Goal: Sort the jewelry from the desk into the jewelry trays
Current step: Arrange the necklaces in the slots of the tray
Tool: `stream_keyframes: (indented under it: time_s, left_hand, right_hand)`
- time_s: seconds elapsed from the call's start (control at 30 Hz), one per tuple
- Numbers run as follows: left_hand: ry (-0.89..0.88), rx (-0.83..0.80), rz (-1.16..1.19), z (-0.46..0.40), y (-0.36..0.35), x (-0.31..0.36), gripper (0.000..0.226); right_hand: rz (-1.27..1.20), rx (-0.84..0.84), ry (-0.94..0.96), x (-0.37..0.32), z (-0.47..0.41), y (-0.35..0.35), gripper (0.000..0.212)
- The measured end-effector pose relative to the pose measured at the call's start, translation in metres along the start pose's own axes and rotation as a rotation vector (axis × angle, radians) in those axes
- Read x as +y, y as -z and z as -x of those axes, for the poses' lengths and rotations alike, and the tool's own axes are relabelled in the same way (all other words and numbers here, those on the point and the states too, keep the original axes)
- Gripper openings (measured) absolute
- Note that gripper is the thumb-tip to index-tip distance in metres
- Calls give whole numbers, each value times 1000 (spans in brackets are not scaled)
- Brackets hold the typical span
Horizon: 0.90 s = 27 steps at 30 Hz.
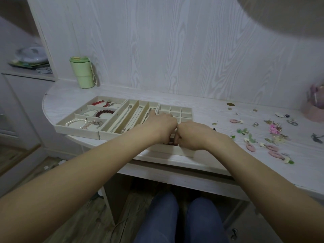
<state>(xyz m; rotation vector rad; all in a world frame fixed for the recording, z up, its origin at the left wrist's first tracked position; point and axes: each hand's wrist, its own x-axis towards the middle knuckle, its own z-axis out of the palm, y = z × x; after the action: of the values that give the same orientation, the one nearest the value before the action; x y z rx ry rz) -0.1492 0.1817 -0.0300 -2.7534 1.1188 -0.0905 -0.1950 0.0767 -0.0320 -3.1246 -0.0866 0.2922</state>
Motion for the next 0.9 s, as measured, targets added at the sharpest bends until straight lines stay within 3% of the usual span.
stream_keyframes:
  time_s: [0.17,0.3,0.4,0.7,0.9]
  left_hand:
    - [40,-67,194,1,-5,-11,34]
    - [44,-24,324,-3,-14,-19,13]
    - [13,-2,395,-4,-14,-19,14]
    - [-44,112,348,6,-14,-22,12]
    - [-99,34,192,20,-8,-25,32]
  right_hand:
    - [-48,-9,12,3,3,0,36]
    - [-127,-11,30,5,4,1,37]
    - [-203,39,32,8,8,3,37]
    - [-228,136,61,11,13,6,40]
    - [-177,88,85,7,6,1,40]
